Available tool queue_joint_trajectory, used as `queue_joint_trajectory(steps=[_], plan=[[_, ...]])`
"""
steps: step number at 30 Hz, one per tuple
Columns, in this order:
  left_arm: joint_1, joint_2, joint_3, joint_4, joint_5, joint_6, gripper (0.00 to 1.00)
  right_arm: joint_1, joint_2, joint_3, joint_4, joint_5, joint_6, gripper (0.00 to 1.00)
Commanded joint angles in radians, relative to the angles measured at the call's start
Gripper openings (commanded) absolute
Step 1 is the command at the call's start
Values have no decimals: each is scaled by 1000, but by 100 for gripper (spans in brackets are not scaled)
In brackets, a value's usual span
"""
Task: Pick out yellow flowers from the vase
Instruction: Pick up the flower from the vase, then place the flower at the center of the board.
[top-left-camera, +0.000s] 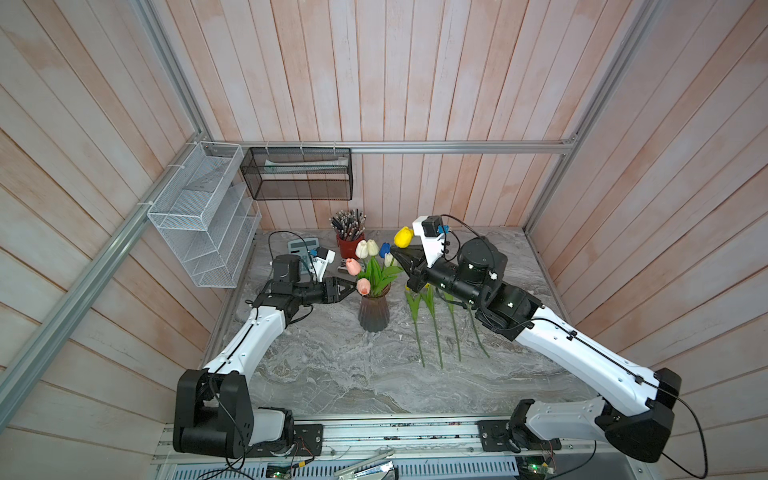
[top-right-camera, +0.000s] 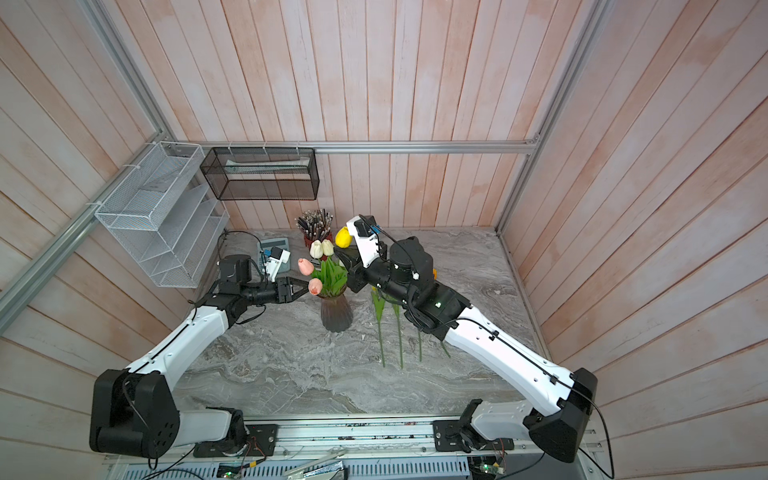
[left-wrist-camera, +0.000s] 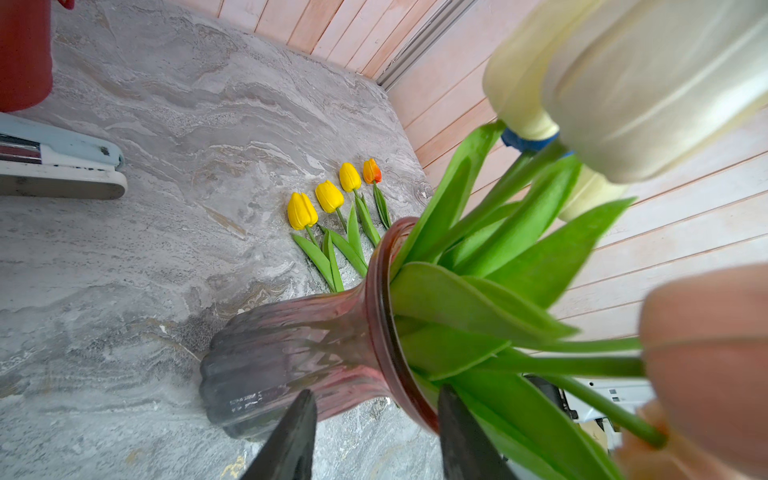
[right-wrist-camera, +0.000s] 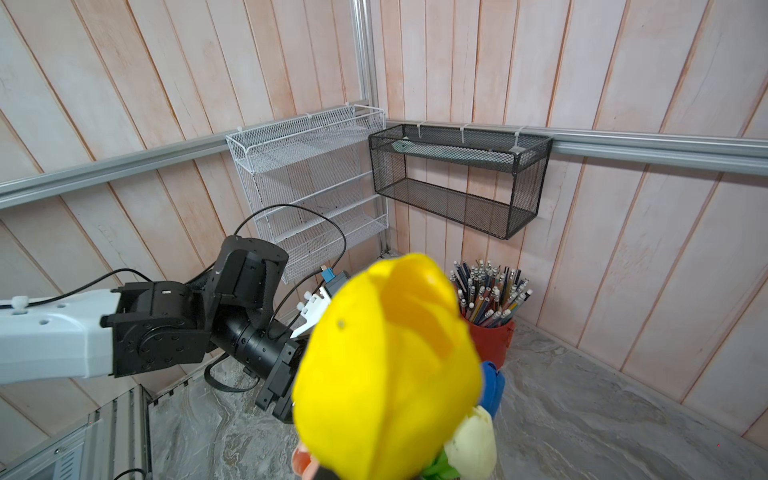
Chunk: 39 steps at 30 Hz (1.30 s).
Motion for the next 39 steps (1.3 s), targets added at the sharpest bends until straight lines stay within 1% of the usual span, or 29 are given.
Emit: queue_joint_trajectory(steps=[1,9,15,19,22,28,31,34,37,39], plan=[[-3,8,30,-14,-14,20,48,-16,-31,32,-2,-43,-11,5],[-3,9,33,-23,-28,31,48,-49,-68,107,-80,-86,-15,5],[-3,-1,34,-32,-50,39,48,-126,-103,185,-199,-199,29,5],[-3,-9,37,-35,-69,43,48,-212,-135,217,-280,-285,65,5],[-3,-14,37,-35,-80,43,48,-286,-149,235,-352,-319,75,5],[-3,-19,37,-36,-93,46,48,-441,-123,272,-501,-409,93,5],[-3,-22,37,-36,-101,46,48,-516,-91,294,-588,-470,64,5],[-3,-24,37,-36,-111,46,48,-596,-77,270,-611,-542,46,5],[-3,-31,37,-43,-119,49,48,-679,-54,226,-613,-600,76,5],[-3,-40,37,-57,-130,55,48,-706,-33,207,-634,-600,75,6]])
